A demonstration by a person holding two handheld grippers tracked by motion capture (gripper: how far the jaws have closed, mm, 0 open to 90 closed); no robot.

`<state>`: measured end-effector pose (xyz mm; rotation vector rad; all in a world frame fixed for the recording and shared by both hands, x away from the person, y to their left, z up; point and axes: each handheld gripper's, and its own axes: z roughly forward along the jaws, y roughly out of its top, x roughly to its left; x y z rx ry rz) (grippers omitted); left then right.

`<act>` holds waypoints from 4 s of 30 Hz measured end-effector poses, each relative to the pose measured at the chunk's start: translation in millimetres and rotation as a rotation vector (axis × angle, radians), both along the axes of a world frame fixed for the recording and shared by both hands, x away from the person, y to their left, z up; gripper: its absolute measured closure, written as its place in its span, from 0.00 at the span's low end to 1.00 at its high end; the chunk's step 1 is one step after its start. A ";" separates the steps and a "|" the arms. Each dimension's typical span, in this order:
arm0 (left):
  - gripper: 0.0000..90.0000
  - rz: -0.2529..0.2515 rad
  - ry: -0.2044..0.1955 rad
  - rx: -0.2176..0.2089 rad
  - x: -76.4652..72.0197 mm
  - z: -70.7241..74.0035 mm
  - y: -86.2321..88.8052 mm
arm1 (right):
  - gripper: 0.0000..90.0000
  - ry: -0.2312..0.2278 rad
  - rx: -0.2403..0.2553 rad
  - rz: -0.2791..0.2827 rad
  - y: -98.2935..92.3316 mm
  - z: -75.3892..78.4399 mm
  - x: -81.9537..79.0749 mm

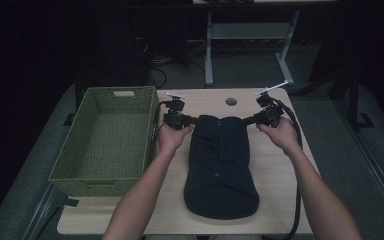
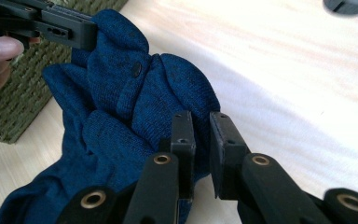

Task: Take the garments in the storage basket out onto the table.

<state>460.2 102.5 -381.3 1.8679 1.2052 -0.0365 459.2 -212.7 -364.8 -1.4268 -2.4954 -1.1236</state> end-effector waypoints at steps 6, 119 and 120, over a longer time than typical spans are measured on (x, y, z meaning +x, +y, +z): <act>0.91 0.008 -0.031 -0.014 8.3 18.8 2.0 | 0.90 -0.050 -0.001 -0.001 1.5 22.6 8.6; 0.91 -0.226 -0.130 -0.060 -143.9 -15.5 22.8 | 0.87 -0.078 0.031 0.199 35.5 -4.9 -80.4; 0.91 -0.227 -0.127 -0.066 -143.7 -15.3 23.4 | 0.88 -0.056 0.020 0.218 38.7 -10.0 -79.8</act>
